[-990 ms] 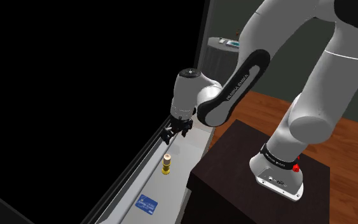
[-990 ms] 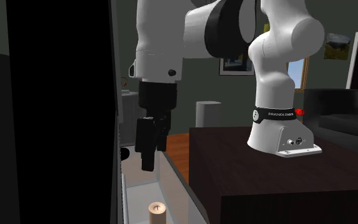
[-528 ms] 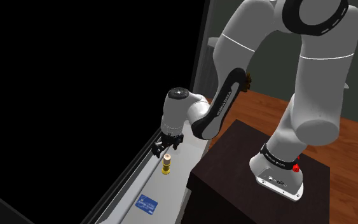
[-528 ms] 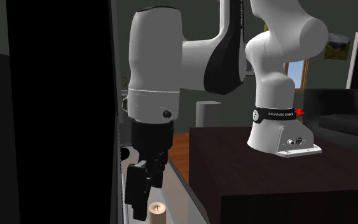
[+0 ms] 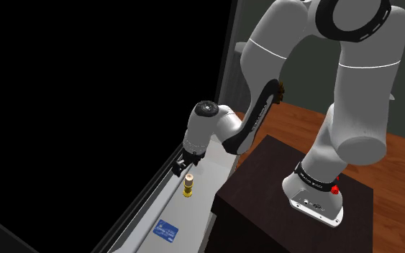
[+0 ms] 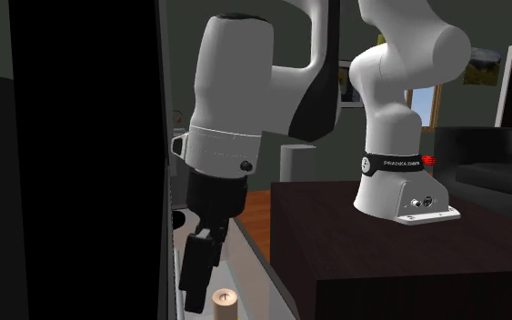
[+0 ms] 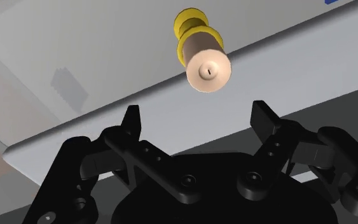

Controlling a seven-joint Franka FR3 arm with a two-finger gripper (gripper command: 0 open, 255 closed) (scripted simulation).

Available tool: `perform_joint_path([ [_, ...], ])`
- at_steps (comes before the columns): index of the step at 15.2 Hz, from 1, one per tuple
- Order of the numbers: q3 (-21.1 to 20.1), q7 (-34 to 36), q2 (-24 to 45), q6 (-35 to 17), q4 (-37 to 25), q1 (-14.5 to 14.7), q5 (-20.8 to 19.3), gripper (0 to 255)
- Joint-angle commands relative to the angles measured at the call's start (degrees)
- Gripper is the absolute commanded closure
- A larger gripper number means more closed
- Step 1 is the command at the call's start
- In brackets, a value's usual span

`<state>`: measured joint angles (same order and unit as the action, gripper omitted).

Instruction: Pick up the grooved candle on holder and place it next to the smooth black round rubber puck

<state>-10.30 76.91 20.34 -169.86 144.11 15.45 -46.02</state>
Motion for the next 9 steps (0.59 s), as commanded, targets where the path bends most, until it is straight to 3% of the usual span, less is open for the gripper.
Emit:
perform_joint_path([
  [1, -1.5, 2.8, 8.4, 0.0, -3.9, -0.8, 5.5, 0],
  [6, -6.0, 7.7, 9.2, 1.9, -4.8, -6.3, -1.3, 0],
  [7, -3.7, 10.8, 10.1, 0.6, -4.5, -4.7, -4.8, 255],
  [9, -4.7, 9.9, 8.4, 0.8, -3.1, -5.3, -3.5, 255],
])
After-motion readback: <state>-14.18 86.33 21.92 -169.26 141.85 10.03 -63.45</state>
